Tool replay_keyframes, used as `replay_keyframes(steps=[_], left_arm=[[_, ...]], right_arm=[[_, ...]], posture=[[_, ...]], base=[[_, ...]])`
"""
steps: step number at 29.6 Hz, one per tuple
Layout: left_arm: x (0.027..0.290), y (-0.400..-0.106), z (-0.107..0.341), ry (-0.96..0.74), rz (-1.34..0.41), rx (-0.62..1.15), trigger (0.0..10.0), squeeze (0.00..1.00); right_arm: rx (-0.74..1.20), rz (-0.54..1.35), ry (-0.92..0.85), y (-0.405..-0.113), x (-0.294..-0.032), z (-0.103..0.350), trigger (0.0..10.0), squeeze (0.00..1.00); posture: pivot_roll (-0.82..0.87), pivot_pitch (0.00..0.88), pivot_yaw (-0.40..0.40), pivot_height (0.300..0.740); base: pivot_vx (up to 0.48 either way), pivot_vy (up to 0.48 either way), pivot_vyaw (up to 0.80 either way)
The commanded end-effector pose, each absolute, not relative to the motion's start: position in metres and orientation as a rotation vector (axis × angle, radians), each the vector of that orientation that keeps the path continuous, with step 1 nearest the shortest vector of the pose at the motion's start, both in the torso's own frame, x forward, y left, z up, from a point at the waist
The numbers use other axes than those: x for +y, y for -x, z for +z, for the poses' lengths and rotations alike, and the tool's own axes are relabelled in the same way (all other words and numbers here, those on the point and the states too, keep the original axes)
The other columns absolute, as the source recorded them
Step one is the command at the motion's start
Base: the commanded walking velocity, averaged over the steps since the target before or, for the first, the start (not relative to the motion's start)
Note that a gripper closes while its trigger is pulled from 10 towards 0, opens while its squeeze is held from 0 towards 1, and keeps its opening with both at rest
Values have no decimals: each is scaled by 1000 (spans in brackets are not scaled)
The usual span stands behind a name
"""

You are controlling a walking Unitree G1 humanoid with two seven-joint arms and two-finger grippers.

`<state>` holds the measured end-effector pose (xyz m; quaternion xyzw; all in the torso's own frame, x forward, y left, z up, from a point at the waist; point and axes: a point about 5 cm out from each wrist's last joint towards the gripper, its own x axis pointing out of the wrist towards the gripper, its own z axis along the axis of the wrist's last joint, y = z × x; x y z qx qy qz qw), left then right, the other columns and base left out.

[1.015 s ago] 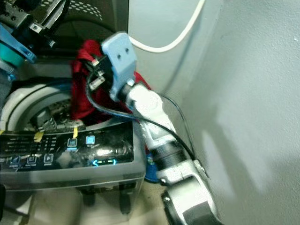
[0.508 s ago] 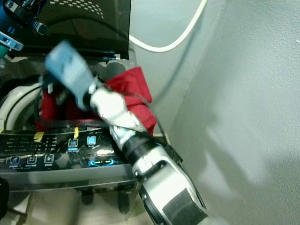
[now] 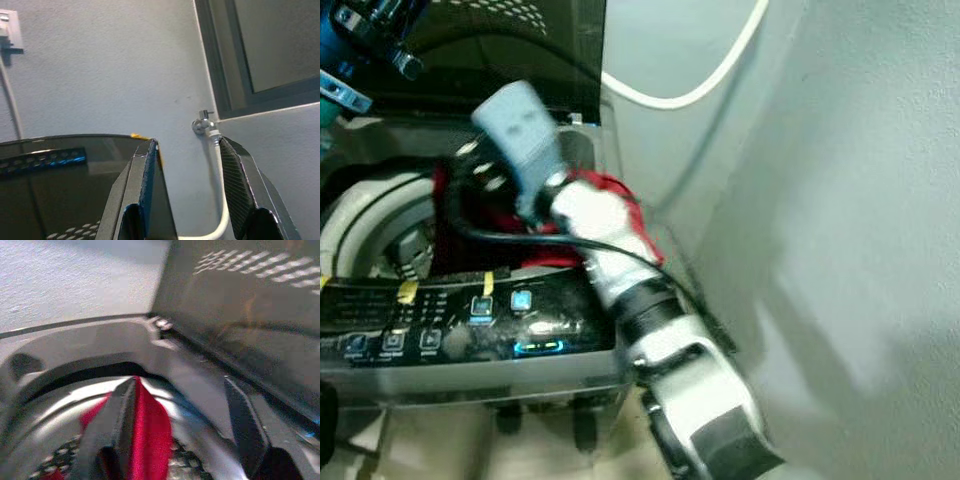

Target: Clothes washing

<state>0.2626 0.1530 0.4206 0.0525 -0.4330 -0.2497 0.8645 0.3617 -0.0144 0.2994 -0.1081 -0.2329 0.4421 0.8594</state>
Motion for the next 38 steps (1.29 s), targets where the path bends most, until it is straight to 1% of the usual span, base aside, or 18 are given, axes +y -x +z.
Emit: replay_keyframes(steps=[1, 2, 3, 5, 6, 7, 9, 11, 14, 17, 26, 28, 30, 31, 32, 34, 35, 38], left_arm=[[151, -264, 418, -111, -536, -891, 10000, 0], [151, -264, 418, -111, -536, -891, 10000, 0], [151, -264, 418, -112, -536, -889, 10000, 0], [152, -264, 418, -114, -535, -885, 10000, 0], [152, -264, 418, -114, -535, -885, 10000, 0], [152, -264, 417, -115, -535, -884, 10000, 0], [152, -264, 417, -117, -538, -877, 10000, 0], [152, -265, 417, -118, -541, -873, 10000, 0], [152, -265, 417, -117, -541, -872, 10000, 0], [151, -267, 416, -113, -551, -868, 10000, 0], [148, -270, 415, -110, -558, -863, 10000, 0], [150, -274, 411, -129, -526, -831, 10000, 0], [151, -277, 409, -140, -510, -814, 10000, 0], [154, -284, 402, -156, -466, -764, 10000, 0], [159, -296, 386, -170, -411, -688, 10000, 0], [164, -309, 362, -198, -346, -589, 10000, 0], [164, -309, 362, -198, -346, -589, 10000, 0], [164, -320, 329, -173, -310, -476, 10000, 0]], right_arm=[[-497, 961, 239, -357, -21, 298, 10000, 290], [-497, 961, 239, -357, -21, 298, 10000, 290], [-498, 971, 260, -354, -32, 296, 10000, 0], [-491, 990, 299, -345, -61, 290, 10000, 0], [-491, 990, 299, -345, -61, 290, 10000, 0], [-487, 998, 310, -341, -69, 288, 10000, 0], [-454, 1005, 328, -326, -105, 279, 10000, 0], [-421, 985, 337, -315, -130, 275, 10000, 0], [-409, 971, 338, -313, -137, 274, 10000, 0], [-324, 928, 373, -307, -156, 260, 10000, 0], [-297, 893, 352, -310, -144, 246, 10000, 0], [-331, 802, 307, -315, -145, 252, 10000, 0], [-339, 769, 290, -317, -146, 254, 10000, 0], [-368, 679, 247, -322, -148, 258, 10000, 0], [-415, 508, 167, -328, -156, 265, 10000, 0], [-461, 264, 57, -334, -171, 271, 10000, 0], [-461, 264, 57, -334, -171, 271, 10000, 0], [-504, 1, -35, -332, -189, 271, 10000, 0]], posture=[[43, 95, -20, 740], [43, 95, -20, 740], [42, 96, -18, 740], [41, 98, -14, 740], [41, 98, -14, 740], [41, 98, -14, 740], [41, 99, -9, 740], [38, 99, -5, 740], [34, 99, -2, 740], [27, 97, 3, 740], [36, 84, 2, 740], [41, 80, -3, 740], [41, 80, -3, 740], [44, 79, -5, 740], [44, 71, -8, 740], [43, 67, -6, 740], [43, 67, -6, 740], [35, 54, 5, 740]], base=[[0, 0, 0], [0, 0, 0], [0, 0, 0], [0, 0, 0], [0, 0, 0], [0, 0, 0], [0, 0, 0], [0, 0, 0], [0, 0, 0], [0, 0, 0], [0, 0, 0], [0, 0, 0], [0, 0, 0], [0, 0, 0], [0, 0, 0], [0, 0, 0], [0, 0, 0], [0, 0, 0]])
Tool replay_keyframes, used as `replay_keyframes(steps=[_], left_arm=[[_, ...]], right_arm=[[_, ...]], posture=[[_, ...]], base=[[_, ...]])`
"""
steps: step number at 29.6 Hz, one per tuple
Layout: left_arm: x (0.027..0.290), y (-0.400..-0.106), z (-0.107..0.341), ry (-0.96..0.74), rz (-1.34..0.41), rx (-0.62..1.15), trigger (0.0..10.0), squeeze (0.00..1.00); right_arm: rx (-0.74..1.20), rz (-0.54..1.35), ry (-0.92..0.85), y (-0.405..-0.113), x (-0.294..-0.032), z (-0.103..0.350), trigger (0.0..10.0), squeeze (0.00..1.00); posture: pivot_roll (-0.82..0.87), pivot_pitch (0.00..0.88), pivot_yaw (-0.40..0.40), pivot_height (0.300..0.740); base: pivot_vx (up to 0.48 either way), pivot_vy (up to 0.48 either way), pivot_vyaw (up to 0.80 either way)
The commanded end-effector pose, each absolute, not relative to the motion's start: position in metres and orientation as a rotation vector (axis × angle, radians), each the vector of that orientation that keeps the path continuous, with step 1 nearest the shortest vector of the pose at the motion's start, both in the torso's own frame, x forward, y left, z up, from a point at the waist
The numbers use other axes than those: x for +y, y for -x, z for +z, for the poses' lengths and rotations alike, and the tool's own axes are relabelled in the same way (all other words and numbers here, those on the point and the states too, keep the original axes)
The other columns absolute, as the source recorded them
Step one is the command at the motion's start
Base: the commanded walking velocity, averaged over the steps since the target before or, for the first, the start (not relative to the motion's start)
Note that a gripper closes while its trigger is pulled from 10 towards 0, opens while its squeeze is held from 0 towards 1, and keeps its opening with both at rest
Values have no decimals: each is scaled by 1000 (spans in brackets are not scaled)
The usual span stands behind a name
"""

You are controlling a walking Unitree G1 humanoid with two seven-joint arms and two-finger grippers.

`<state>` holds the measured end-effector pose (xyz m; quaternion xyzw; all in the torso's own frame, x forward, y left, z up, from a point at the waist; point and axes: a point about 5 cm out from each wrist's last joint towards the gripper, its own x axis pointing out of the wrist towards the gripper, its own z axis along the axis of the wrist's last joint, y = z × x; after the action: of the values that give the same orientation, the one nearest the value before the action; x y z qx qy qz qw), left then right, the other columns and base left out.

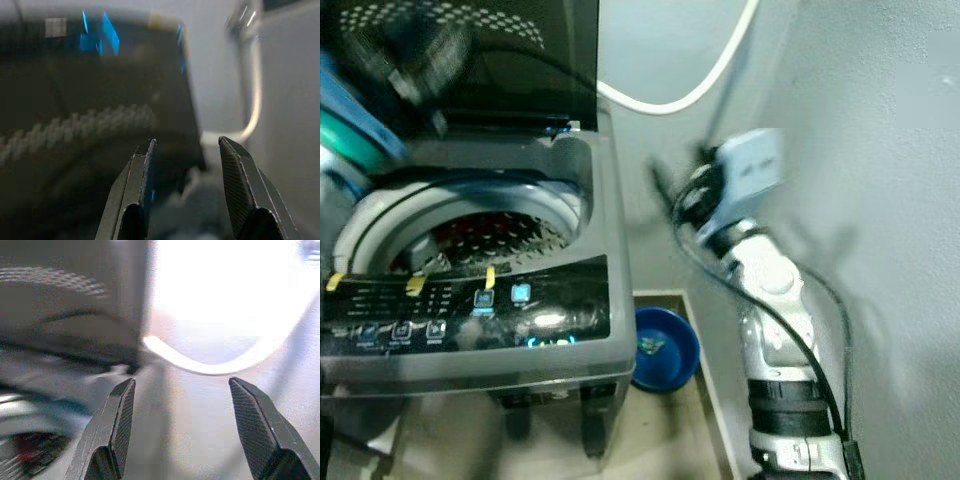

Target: Clothes washing

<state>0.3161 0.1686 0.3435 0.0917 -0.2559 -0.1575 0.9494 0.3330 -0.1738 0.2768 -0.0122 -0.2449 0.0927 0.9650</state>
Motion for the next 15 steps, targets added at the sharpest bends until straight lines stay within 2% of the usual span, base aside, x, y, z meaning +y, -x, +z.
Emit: replay_keyframes(steps=[1, 3, 5, 8, 15], left_arm=[[164, -320, 329, -173, -310, -476, 10000, 0], [163, -324, 314, -142, -298, -427, 10000, 0], [159, -326, 305, -136, -291, -404, 10000, 0], [150, -327, 294, -142, -261, -401, 10000, 0], [153, -327, 283, -190, -217, -411, 10000, 0]], right_arm=[[-504, 1, -35, -332, -189, 271, 10000, 0], [-519, -93, -68, -329, -194, 271, 10000, 0], [-527, -100, -62, -328, -191, 270, 10000, 0], [-558, -40, -35, -323, -176, 270, 10000, 0], [-574, 18, -32, -316, -164, 268, 10000, 0]], posture=[[35, 54, 5, 740], [34, 54, 6, 740], [34, 49, 9, 740], [29, 44, 12, 740], [37, 26, 18, 740]], base=[[0, 0, 0], [0, 0, 0], [0, 0, 0], [0, 0, 0], [0, 0, 0]])
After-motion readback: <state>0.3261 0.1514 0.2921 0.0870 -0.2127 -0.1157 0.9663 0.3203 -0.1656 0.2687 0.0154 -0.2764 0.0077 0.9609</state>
